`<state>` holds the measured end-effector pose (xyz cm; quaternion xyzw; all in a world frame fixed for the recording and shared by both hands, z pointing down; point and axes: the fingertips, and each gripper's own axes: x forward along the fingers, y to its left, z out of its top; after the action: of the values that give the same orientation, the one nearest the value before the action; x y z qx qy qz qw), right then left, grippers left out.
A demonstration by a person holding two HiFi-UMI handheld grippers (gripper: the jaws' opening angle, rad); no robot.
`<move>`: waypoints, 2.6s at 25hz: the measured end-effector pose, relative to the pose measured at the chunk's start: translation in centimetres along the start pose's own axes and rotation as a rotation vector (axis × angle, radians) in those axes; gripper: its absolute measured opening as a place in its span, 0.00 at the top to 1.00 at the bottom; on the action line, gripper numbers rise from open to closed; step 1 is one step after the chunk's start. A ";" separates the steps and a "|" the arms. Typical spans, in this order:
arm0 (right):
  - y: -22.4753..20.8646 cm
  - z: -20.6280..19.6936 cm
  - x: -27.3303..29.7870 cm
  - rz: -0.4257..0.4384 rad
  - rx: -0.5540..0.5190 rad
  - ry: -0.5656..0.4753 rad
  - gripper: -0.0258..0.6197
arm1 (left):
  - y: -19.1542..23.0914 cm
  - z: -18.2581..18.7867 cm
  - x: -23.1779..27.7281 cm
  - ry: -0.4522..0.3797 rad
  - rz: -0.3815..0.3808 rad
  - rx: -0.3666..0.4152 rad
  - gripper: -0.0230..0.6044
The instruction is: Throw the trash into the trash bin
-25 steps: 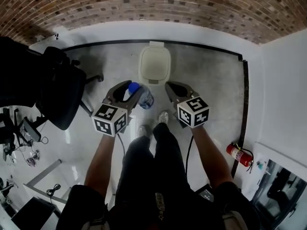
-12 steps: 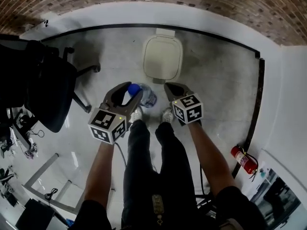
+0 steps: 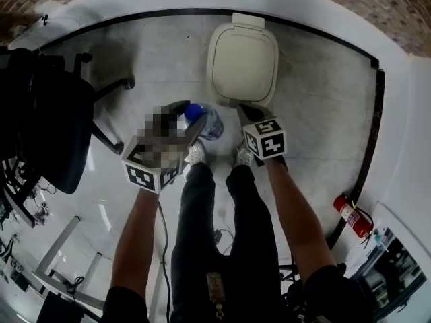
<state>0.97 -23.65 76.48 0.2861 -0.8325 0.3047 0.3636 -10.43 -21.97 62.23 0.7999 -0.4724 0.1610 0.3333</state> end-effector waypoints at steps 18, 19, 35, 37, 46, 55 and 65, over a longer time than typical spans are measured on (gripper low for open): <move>-0.9 -0.4 -0.1 -0.018 0.041 0.038 0.96 | 1.7 5.1 -2.8 -0.069 0.025 -0.010 0.66; -0.8 -0.1 -0.5 -0.016 0.041 0.035 0.96 | 1.5 6.2 -3.0 -0.088 0.024 -0.007 0.66; -2.7 6.1 -6.8 0.035 0.039 -0.082 0.96 | -0.2 12.1 6.3 -0.137 0.070 0.057 0.66; -3.6 6.2 -7.1 0.039 0.053 -0.098 0.96 | -0.2 10.7 8.6 -0.092 0.069 0.056 0.66; -7.5 6.4 -8.2 0.029 0.125 -0.145 0.96 | 0.6 4.1 15.8 0.062 0.080 0.057 0.66; -9.3 5.0 -8.6 0.029 0.112 -0.115 0.96 | 1.2 -2.4 19.5 0.263 0.104 0.071 0.65; -10.0 6.3 -8.0 0.024 0.118 -0.137 0.96 | 1.4 -3.9 19.5 0.302 0.096 0.075 0.48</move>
<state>9.84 -32.64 69.72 0.3171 -0.8394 0.3374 0.2846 -1.64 -32.45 76.75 0.7549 -0.4484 0.3127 0.3624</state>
